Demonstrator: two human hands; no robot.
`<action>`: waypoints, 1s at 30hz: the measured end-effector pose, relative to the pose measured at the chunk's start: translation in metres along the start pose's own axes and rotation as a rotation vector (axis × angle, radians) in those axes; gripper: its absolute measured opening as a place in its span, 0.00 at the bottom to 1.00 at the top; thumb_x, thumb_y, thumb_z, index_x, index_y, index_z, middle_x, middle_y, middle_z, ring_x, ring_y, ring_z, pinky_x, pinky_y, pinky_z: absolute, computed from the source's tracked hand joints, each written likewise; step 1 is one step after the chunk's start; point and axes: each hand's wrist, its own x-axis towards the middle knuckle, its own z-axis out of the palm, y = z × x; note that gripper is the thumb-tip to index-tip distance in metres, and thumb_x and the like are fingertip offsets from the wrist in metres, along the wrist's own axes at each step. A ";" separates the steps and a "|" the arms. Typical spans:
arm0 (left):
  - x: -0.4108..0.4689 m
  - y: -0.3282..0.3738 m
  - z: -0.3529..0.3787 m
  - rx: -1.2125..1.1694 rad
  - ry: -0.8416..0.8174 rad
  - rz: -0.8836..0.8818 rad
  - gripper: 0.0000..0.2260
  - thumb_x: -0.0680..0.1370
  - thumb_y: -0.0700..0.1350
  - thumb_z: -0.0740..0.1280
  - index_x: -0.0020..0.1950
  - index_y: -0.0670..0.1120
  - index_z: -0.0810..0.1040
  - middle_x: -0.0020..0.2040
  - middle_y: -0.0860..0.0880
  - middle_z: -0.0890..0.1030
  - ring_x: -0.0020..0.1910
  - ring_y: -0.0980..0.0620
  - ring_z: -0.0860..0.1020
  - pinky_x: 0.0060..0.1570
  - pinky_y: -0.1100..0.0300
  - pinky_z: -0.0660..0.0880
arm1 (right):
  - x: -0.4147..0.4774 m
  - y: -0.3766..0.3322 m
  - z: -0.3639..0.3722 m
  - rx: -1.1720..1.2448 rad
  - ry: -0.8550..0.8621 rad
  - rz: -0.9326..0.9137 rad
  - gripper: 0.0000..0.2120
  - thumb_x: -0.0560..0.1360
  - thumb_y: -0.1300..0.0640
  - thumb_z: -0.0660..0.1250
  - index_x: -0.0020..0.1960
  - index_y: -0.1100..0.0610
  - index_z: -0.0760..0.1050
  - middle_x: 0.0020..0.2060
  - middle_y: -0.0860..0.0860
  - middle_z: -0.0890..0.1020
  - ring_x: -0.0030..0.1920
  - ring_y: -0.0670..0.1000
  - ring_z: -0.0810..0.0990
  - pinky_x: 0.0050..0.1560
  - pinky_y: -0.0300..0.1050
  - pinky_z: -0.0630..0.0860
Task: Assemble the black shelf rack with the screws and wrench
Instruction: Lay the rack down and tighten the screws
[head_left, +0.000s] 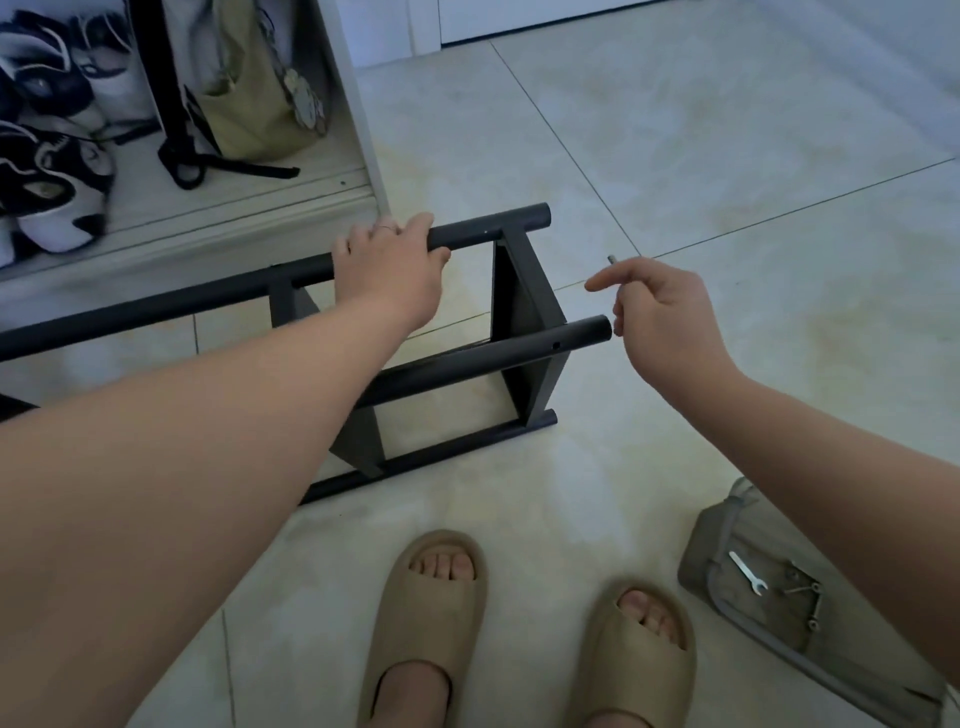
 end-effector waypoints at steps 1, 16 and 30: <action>-0.008 0.008 0.002 -0.054 0.085 0.019 0.18 0.83 0.56 0.56 0.72 0.51 0.69 0.67 0.44 0.73 0.67 0.40 0.68 0.66 0.46 0.63 | -0.003 0.003 0.000 -0.047 -0.005 -0.020 0.19 0.79 0.64 0.55 0.44 0.46 0.80 0.36 0.49 0.74 0.36 0.49 0.72 0.39 0.42 0.69; -0.028 0.058 0.005 -0.667 -0.603 0.021 0.19 0.78 0.60 0.67 0.40 0.44 0.76 0.33 0.51 0.73 0.34 0.50 0.70 0.39 0.56 0.67 | -0.016 0.021 -0.014 -0.603 -0.160 -0.533 0.16 0.75 0.55 0.75 0.59 0.62 0.81 0.43 0.50 0.70 0.44 0.53 0.68 0.45 0.53 0.73; -0.033 0.052 0.008 -0.775 -0.644 0.025 0.21 0.79 0.60 0.65 0.49 0.43 0.85 0.37 0.47 0.86 0.32 0.56 0.81 0.47 0.54 0.77 | -0.015 0.019 -0.014 -0.637 -0.180 -0.515 0.15 0.76 0.53 0.75 0.58 0.61 0.81 0.44 0.49 0.71 0.47 0.57 0.74 0.46 0.56 0.75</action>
